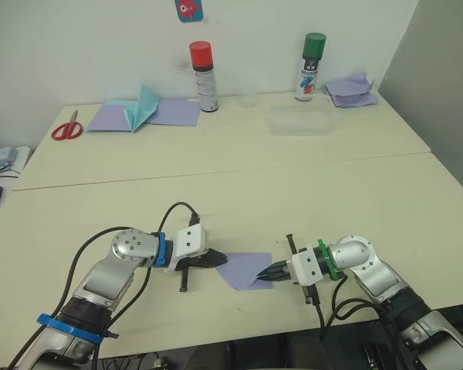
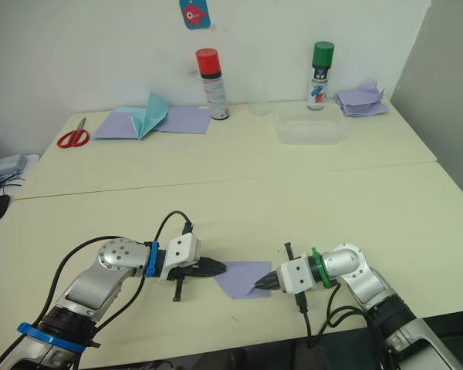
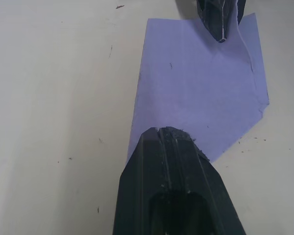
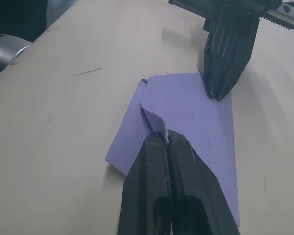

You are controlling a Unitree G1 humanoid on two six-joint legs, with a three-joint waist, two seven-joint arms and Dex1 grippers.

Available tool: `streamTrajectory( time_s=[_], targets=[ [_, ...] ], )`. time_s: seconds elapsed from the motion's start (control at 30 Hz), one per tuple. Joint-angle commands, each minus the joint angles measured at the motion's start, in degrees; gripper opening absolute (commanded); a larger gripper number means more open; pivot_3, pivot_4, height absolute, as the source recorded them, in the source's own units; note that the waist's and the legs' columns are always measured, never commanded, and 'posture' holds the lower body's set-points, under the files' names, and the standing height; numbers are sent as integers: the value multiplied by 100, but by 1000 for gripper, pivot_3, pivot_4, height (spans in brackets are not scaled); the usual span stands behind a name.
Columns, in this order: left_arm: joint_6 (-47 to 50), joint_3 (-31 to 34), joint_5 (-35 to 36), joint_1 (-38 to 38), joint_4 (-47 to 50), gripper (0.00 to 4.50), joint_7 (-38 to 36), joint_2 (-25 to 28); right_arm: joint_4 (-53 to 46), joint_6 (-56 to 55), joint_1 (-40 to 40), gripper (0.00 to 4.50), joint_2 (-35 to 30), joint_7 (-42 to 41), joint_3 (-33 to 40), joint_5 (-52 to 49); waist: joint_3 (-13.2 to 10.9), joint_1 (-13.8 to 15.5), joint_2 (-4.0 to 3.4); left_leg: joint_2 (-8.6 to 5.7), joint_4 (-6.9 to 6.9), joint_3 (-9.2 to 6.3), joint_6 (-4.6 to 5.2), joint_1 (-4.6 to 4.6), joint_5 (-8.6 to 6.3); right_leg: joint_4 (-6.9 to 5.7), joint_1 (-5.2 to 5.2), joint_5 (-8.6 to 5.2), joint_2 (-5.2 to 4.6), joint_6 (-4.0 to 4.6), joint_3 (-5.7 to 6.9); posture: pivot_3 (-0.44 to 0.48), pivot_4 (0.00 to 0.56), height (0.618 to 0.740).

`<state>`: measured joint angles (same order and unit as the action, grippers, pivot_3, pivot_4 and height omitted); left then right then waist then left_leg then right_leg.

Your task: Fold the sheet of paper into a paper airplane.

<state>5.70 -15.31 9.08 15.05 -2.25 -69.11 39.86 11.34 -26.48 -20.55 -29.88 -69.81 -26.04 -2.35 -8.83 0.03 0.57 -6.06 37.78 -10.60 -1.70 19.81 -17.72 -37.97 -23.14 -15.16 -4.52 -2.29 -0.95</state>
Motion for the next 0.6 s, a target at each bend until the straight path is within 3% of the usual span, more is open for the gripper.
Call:
streamTrajectory(
  time_s=[0.03,0.23,0.6],
  targets=[
    [242,-214,-321,-170,-308,0,114,18,-60,-122,-23,41,118,98,-37,76,1,0,-1,1,0,0,0,0,0,0,0,0,1,0,0,0,150,740],
    [318,-208,-294,-208,-252,0,147,-1,-37,-215,-27,41,71,8,2,69,2,2,-3,2,0,0,-1,-1,0,0,1,0,4,0,-1,0,150,740],
    [105,-333,-484,-248,-275,0,81,122,-911,1771,276,41,198,132,528,-1198,4,2,-6,4,0,-1,9,-1,-5,0,1,0,4,1,-3,0,150,740]
  ],
)
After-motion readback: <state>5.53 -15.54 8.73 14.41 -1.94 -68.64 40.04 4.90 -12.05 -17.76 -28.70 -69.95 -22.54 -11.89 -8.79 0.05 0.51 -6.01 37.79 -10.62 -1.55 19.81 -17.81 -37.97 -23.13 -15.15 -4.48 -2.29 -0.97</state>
